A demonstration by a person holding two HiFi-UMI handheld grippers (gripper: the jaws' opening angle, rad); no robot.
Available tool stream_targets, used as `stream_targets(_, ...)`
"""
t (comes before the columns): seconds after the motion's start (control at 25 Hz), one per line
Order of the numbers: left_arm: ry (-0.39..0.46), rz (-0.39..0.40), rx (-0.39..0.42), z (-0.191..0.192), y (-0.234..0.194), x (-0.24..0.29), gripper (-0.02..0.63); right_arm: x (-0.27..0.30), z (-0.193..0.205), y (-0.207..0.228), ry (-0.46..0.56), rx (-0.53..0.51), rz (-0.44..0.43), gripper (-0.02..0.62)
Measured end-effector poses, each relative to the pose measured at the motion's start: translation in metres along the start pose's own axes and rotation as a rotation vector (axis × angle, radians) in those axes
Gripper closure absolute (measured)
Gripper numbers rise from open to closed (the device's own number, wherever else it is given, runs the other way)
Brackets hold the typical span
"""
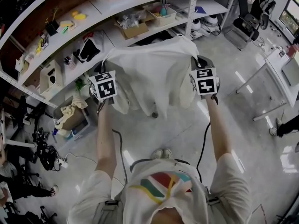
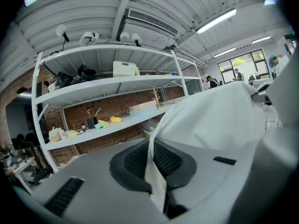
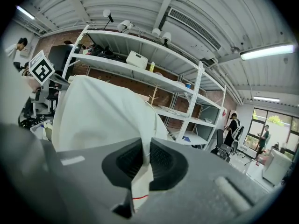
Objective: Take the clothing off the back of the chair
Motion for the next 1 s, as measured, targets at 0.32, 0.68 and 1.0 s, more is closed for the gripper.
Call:
stream_targets(0.32,0.026,-0.024,-0.011,-0.006,-0.004,-0.006,0.586,-0.006,-0.004,0.002,0.007,-0.031,0.03,0.588)
stream_targets(0.68,0.121,-0.053,0.012,-0.035,-0.012,-0.024,0.588,-0.025,-0.042,0.025,0.108,-0.056,0.104,0.588)
stream_targets(1.0,0.255,-0.096,0.018,-0.095,-0.029,-0.046,0.588,-0.043,-0.102,0.044,0.231,-0.09,0.143,0.588)
Point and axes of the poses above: the fingertips, and each gripper's own axes: x forward along the fingers, y to its right, z out of its underside, the point moved 6 cm from there along -x, backward along the fingers, and after that the axes turned 2 degrees about y, right-handed, at the moved point
